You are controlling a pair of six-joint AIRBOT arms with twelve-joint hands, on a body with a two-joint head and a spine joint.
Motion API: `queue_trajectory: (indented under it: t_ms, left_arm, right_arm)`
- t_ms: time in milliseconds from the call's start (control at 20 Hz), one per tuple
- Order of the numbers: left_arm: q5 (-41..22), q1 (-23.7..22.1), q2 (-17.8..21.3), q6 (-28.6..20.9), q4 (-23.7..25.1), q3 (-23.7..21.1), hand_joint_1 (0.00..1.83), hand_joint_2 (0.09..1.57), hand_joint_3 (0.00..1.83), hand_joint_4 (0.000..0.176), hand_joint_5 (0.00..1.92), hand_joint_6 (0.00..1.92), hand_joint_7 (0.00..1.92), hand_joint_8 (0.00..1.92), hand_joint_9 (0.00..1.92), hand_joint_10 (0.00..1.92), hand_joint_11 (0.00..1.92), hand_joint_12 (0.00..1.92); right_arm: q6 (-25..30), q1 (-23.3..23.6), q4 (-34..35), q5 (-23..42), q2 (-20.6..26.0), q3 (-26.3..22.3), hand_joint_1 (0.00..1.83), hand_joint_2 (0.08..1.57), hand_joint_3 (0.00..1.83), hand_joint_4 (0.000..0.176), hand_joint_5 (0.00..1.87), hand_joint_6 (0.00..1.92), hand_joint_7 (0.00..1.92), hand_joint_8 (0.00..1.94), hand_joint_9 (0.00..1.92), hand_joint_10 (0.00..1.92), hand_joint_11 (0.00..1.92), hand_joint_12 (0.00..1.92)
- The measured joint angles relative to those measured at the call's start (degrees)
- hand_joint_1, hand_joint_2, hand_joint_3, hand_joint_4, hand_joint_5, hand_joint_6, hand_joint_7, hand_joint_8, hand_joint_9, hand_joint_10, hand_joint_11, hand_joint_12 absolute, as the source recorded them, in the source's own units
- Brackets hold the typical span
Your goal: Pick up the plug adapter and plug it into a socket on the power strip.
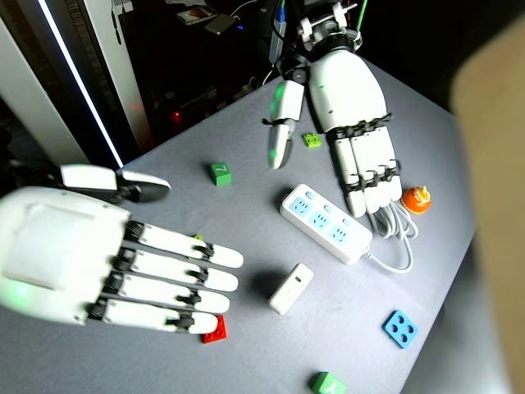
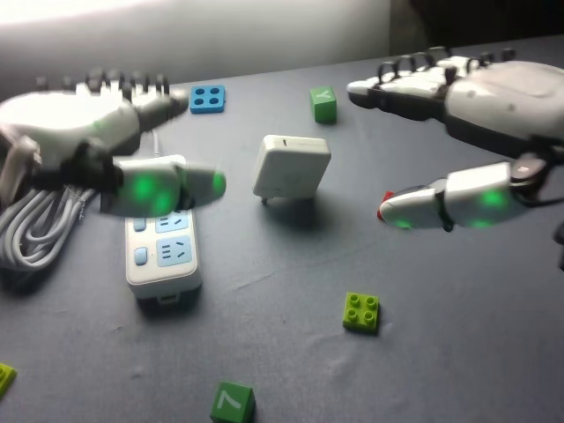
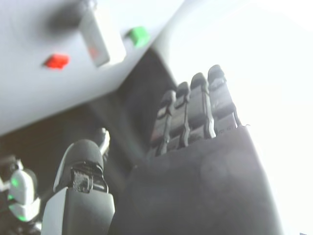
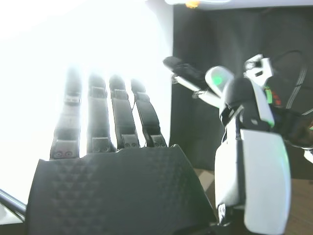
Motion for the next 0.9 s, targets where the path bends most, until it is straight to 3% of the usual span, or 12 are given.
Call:
queue_trajectory:
  t_ms: [100,200,350,550,650,700,900]
  left_arm:
    - [-0.98,2.14,0.20,-0.09,-0.61,-1.01,0.00,1.23,0.02,0.000,0.00,0.00,0.00,0.00,0.00,0.00,0.00,0.00]
    - [-2.60,6.99,2.40,-3.43,-0.90,-3.85,0.00,1.23,0.02,0.000,0.00,0.00,0.00,0.00,0.00,0.00,0.00,0.00]
    - [-3.04,8.17,2.91,-3.63,-1.33,-5.05,0.00,1.22,0.01,0.000,0.00,0.00,0.00,0.00,0.00,0.00,0.00,0.00]
    - [-2.45,9.27,2.78,-4.02,-0.07,-5.97,0.00,1.21,0.01,0.000,0.00,0.00,0.00,0.00,0.00,0.00,0.00,0.00]
    - [-2.78,11.74,2.80,-5.62,0.59,-5.99,0.00,1.21,0.01,0.000,0.00,0.00,0.00,0.00,0.00,0.00,0.00,0.00]
    - [-2.84,13.92,2.80,-9.46,2.36,-6.36,0.00,1.21,0.01,0.000,0.00,0.00,0.00,0.00,0.00,0.00,0.00,0.00]
    - [-2.56,16.70,2.78,-11.72,5.66,-7.80,0.00,1.22,0.01,0.000,0.00,0.00,0.00,0.00,0.00,0.00,0.00,0.00]
  right_arm:
    - [3.02,1.92,-0.02,-4.00,-2.69,3.50,0.77,1.12,0.01,0.000,0.06,0.00,0.07,0.00,0.10,0.00,0.00,0.50]
    - [4.70,3.04,0.00,-7.50,-7.02,9.57,0.81,1.12,0.01,0.000,0.08,0.01,0.09,0.01,0.11,0.01,0.00,0.54]
    - [5.33,3.80,3.28,-10.08,-10.32,13.94,0.97,1.13,0.00,0.000,0.08,0.00,0.09,0.00,0.11,0.00,0.00,0.51]
    - [5.90,4.39,4.50,-12.41,-16.85,20.81,1.04,1.19,0.00,0.000,0.08,0.00,0.08,0.00,0.11,0.00,0.00,0.49]
    - [6.43,4.79,4.52,-13.20,-18.62,22.93,1.06,1.19,0.00,0.000,0.08,0.00,0.09,0.00,0.12,0.00,0.00,0.53]
    - [7.02,5.40,4.50,-14.14,-19.69,23.96,1.05,1.19,0.00,0.000,0.09,0.00,0.10,0.00,0.13,0.00,0.00,0.57]
    - [7.43,5.60,4.52,-15.52,-21.73,24.13,1.03,1.21,0.01,0.000,0.09,0.00,0.10,0.00,0.14,0.01,0.00,0.61]
